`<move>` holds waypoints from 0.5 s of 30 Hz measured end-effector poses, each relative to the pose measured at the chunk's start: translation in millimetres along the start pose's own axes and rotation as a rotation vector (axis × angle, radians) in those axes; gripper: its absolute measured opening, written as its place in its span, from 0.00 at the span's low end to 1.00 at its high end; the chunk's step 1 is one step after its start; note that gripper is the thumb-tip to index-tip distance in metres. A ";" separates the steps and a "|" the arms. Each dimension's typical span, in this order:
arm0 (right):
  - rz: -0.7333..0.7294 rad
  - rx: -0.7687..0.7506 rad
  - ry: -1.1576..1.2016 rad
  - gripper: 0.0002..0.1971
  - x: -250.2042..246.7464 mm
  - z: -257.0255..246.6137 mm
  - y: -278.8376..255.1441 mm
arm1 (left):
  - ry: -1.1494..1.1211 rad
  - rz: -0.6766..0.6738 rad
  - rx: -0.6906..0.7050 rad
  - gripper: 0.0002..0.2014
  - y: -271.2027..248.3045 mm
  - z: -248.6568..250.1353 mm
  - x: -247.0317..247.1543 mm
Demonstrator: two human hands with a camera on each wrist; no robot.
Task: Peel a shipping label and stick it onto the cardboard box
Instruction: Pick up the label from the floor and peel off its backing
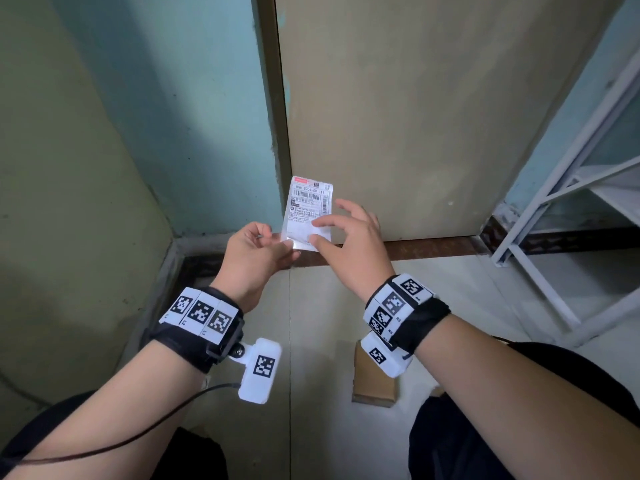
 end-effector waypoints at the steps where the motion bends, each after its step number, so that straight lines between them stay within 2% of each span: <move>1: -0.004 -0.044 -0.050 0.11 -0.7 -4.8 -1.2 | -0.006 -0.006 -0.008 0.23 -1.7 -0.6 0.7; 4: -0.005 -0.153 -0.139 0.10 1.7 -13.6 -5.0 | 0.003 -0.014 -0.025 0.24 -5.9 -2.9 2.4; 9: 0.025 -0.179 -0.134 0.04 3.3 -12.8 -5.0 | 0.038 -0.013 -0.043 0.25 -6.8 -7.0 1.0; 15: 0.028 -0.094 -0.135 0.05 -4.6 -3.7 0.1 | 0.133 0.037 -0.050 0.18 -8.8 -10.3 -3.0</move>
Point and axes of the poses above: each hand's wrist, its own y-axis towards the middle knuckle, its own x-axis out of the palm, z = x × y, the point moved 10 cm from there along y, towards the middle knuckle, and after that the axes turned 3 degrees about -y, right-handed, at the moved point
